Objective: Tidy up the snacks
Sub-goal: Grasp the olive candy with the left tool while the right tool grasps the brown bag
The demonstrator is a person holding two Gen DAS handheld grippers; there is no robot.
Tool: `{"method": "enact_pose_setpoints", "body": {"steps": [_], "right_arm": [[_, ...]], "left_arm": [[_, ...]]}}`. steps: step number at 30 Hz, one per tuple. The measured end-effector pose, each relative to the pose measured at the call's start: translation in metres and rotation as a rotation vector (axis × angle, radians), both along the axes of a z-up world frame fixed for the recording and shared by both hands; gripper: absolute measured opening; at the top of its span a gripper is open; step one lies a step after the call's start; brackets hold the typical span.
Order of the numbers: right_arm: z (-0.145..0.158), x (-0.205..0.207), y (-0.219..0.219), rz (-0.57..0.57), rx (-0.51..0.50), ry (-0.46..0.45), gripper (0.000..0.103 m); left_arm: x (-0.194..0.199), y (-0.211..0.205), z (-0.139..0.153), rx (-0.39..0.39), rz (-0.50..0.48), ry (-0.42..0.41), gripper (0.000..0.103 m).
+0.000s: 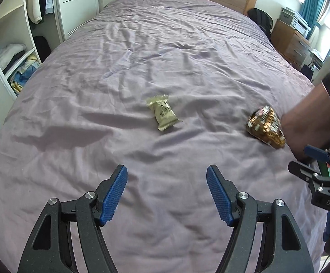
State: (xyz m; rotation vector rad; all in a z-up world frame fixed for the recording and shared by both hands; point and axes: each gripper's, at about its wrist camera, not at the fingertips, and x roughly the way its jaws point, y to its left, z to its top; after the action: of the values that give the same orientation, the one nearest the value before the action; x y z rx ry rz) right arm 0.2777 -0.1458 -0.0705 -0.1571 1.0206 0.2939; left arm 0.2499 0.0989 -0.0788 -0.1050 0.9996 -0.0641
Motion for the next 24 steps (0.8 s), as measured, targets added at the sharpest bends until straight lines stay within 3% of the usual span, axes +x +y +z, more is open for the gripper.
{"method": "enact_pose_setpoints", "body": {"steps": [7,14,19,21,24], "right_arm": [[-0.025,0.045,-0.002,-0.078,0.066,0.041,0.103],[-0.039,0.077,-0.013,-0.141,0.215,0.077,0.103],[-0.048,0.091,-0.01,-0.16,0.237,0.064,0.103],[-0.05,0.094,-0.01,-0.163,0.245,0.053,0.103],[-0.052,0.095,-0.009,-0.148,0.254,0.03,0.103]], "left_arm": [[0.067,-0.005,-0.034,0.054,0.06,0.056,0.066],[0.089,-0.006,-0.051,0.062,0.1,0.066,0.066],[0.098,-0.005,-0.053,0.057,0.114,0.055,0.066],[0.1,-0.006,-0.054,0.06,0.112,0.044,0.063],[0.102,-0.008,-0.056,0.056,0.097,0.03,0.046]]}}
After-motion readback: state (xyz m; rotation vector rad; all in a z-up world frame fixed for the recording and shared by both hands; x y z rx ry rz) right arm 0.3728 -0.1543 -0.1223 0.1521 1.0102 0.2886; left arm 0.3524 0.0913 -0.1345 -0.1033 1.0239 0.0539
